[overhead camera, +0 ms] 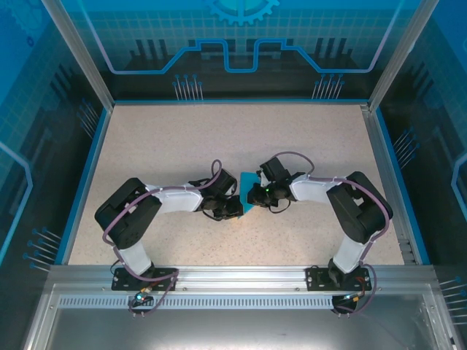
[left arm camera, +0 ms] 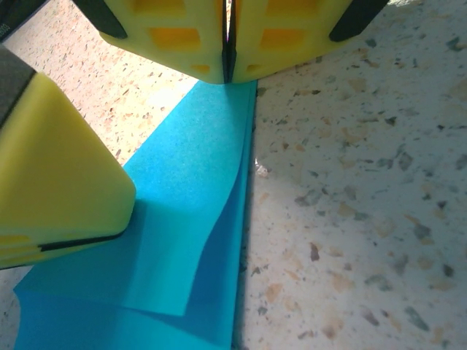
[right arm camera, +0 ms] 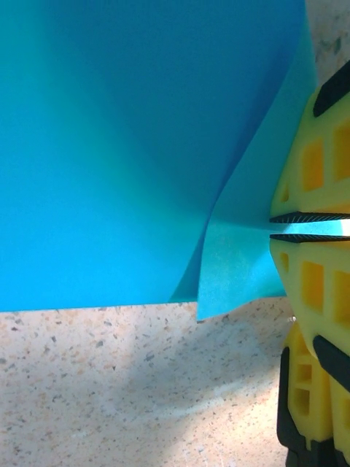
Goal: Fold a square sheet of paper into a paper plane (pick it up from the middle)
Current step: Third fold the triangle at the center of the table.
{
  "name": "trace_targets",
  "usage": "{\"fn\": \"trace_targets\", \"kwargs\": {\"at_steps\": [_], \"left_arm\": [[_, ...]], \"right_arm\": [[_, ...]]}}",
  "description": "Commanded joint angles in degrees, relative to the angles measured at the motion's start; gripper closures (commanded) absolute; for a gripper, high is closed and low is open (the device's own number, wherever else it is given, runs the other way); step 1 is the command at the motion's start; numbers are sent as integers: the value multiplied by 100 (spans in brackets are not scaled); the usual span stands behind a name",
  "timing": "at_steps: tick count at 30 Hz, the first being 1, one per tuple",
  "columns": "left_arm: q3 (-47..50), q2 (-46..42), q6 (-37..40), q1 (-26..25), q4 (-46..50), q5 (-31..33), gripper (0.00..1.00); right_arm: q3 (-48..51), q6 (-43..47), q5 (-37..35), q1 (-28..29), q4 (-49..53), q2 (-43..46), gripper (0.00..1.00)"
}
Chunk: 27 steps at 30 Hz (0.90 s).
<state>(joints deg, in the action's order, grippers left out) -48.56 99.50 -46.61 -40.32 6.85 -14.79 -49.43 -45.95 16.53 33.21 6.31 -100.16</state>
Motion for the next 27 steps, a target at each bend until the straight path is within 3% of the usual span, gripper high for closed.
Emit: {"fn": "trace_targets", "kwargs": {"at_steps": [1, 14, 27], "left_arm": [[26, 243, -37, -32, 589, 355, 88], [-5, 240, -18, -30, 703, 371, 88], [-25, 301, 1, -31, 739, 345, 88]], "right_arm": [[76, 155, -45, -105, -77, -108, 85], [142, 675, -36, -389, -225, -174, 85], [-14, 1231, 21, -1102, -369, -315, 85]]}}
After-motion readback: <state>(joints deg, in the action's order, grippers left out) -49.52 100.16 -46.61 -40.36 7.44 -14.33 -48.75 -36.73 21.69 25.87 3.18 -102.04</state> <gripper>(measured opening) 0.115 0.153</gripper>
